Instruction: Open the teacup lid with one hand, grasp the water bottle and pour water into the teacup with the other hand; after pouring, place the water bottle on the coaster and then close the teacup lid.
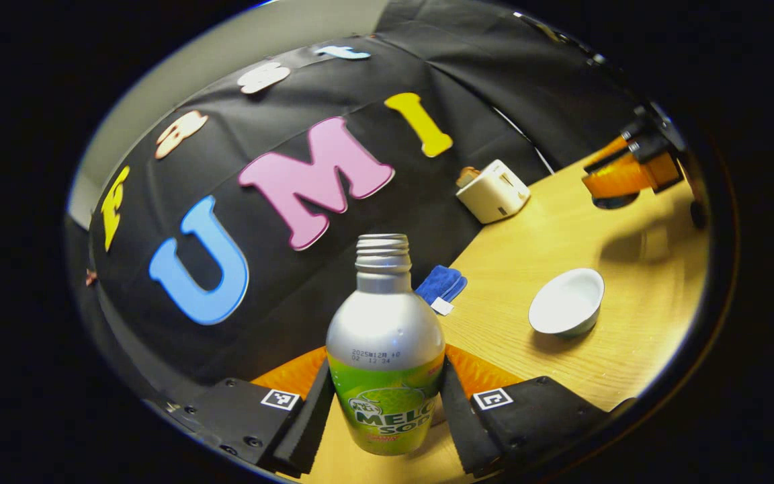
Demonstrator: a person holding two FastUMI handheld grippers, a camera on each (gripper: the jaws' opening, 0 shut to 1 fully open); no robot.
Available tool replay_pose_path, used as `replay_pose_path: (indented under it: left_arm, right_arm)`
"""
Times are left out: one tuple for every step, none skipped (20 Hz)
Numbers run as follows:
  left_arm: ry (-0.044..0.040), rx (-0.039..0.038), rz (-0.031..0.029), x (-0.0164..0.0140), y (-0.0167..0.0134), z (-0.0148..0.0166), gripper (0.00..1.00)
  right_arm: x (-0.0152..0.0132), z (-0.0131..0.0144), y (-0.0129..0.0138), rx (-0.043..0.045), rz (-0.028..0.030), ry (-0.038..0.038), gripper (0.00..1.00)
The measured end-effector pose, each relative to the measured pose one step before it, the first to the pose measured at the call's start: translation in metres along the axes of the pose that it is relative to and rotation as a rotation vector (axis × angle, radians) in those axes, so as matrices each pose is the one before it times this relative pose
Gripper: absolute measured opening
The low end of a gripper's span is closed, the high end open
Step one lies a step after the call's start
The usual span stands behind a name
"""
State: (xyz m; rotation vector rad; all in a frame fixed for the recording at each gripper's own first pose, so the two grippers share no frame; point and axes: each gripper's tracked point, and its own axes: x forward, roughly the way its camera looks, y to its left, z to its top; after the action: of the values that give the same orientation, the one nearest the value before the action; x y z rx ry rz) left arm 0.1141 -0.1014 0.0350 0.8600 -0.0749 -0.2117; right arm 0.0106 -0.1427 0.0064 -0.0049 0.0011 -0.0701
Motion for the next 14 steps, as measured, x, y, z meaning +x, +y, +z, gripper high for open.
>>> replay_pose_path:
  left_arm:
    - [0.0016,0.05661,-0.01603,0.00608,-0.00301,0.00087,0.79]
    - [0.00528,0.05967,-0.0125,0.00411,-0.00239,-0.00238,0.79]
    - [0.00624,0.06091,-0.0133,0.00416,-0.00151,-0.00153,0.78]
    - [0.00408,0.05503,-0.01275,0.0029,-0.00132,-0.00107,0.78]
    - [0.00281,0.05016,-0.01487,0.00097,-0.00195,-0.00115,0.78]
    - [0.00295,0.04469,-0.0167,0.00075,-0.00262,-0.00177,0.78]
    - [0.00118,0.04043,-0.01584,0.00168,-0.00337,0.00053,0.78]
    - [0.00283,0.036,-0.01289,0.00233,-0.00466,0.00065,0.78]
    - [0.00048,0.03413,-0.01332,0.00135,-0.00431,0.00087,0.78]
    - [-0.00005,0.03225,-0.01482,0.00259,-0.00509,0.00037,0.79]
    - [-0.00253,0.03048,-0.01392,0.00289,-0.00362,0.00235,0.79]
    - [-0.00308,0.03013,-0.01327,0.00153,-0.00223,0.0022,0.79]
    - [-0.00358,0.03184,-0.01329,0.00249,-0.00241,0.00262,0.79]
    - [0.00111,0.03011,-0.01183,-0.00011,-0.00268,0.00078,0.79]
  right_arm:
    - [0.00039,0.00043,-0.00253,0.00058,0.0033,0.00004,0.3]
    - [-0.00024,0.00028,-0.00129,0.0,0.00414,-0.00057,0.3]
    - [0.00125,-0.00086,-0.00084,0.00001,0.0027,0.00043,0.3]
    - [-0.00038,0.00021,-0.00155,0.00038,0.00217,-0.00055,0.3]
    - [-0.00012,0.00008,-0.00108,0.0007,0.00172,0.00073,0.35]
    - [-0.00023,-0.00011,0.00047,0.00002,0.00308,-0.00023,0.3]
    - [0.00019,-0.00016,0.00128,-0.00122,0.00358,-0.00017,0.3]
    - [0.00113,-0.0002,0.00025,0.00101,0.00126,0.00052,0.3]
    - [-0.00042,-0.00033,-0.00011,-0.00042,0.00033,-0.00095,0.3]
    - [0.00009,0.00043,0.00013,0.00027,-0.0001,0.00049,0.3]
    - [-0.00032,-0.00022,-0.00024,-0.00034,0.00015,-0.00056,0.3]
    - [0.00016,0.00002,-0.00012,0.00022,0.0,0.00028,0.3]
    - [-0.00003,0.00003,0.00048,-0.00019,0.00018,-0.00045,0.3]
    - [-0.00028,0.00022,-0.00045,0.00007,-0.00005,0.00013,0.3]
